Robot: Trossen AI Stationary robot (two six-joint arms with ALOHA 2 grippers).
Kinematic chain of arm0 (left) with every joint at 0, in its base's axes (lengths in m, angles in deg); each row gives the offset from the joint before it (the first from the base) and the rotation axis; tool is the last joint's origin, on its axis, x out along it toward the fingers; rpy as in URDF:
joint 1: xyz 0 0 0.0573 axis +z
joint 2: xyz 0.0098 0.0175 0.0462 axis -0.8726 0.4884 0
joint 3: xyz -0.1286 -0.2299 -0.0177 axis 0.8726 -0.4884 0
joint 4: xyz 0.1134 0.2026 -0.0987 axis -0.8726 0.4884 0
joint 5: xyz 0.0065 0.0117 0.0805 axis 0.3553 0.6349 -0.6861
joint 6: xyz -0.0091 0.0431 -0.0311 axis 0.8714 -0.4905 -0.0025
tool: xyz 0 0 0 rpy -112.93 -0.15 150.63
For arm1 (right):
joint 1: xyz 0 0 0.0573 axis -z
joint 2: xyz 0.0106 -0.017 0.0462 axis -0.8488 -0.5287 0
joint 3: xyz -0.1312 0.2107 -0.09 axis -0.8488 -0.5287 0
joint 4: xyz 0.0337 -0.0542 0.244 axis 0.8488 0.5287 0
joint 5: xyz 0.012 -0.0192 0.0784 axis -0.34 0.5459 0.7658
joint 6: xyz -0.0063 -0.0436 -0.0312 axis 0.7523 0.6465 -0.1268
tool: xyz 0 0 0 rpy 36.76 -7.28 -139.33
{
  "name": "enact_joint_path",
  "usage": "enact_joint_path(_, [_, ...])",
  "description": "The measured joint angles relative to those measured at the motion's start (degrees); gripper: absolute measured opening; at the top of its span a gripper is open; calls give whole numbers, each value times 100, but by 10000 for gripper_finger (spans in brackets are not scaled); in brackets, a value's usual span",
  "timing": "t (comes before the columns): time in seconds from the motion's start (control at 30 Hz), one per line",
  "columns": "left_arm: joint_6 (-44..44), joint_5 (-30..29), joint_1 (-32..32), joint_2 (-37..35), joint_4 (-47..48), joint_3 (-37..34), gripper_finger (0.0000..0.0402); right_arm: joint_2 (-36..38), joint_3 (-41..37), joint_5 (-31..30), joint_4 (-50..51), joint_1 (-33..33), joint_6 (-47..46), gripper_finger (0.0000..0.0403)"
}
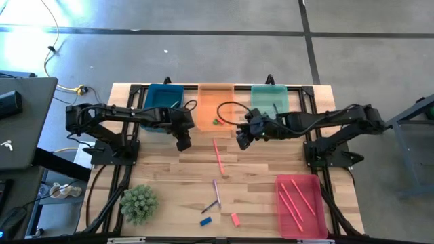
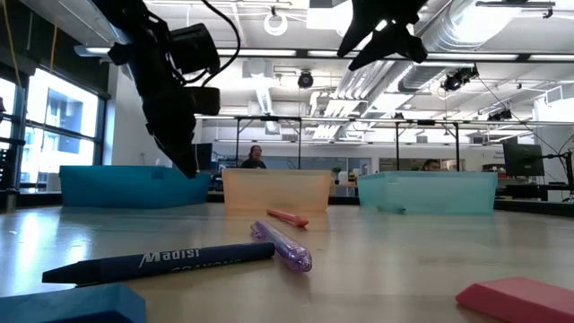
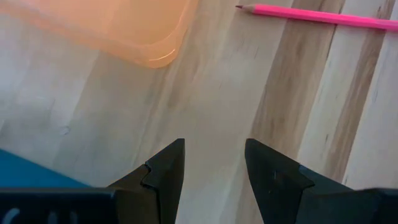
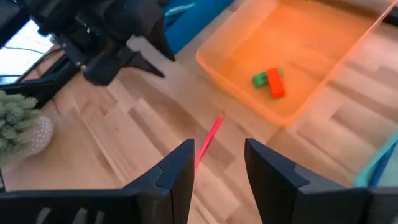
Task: Sort crayons/erasers/pens/pencils in bins
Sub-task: Put the pink eraser into the orange bin
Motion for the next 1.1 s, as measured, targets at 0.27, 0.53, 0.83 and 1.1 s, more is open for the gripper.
enact_joint_path(0.27, [280,0,70,0,13,0,156,-708,1177,-120,923,-339,142,133])
enact_joint_path(0.53, [667,54,87,0,480,0,156,-1436,1899,168,2122,-630,-198,133])
enact_joint_path(0.83, [2003,65,182,0,1323,0,156,-1948,1908,702,2228,-1185,-1704,133])
enact_joint_path(1.1, [2445,277,180,0,1934,0,156,-2067,1908,613,2256,-1768,-2533,133])
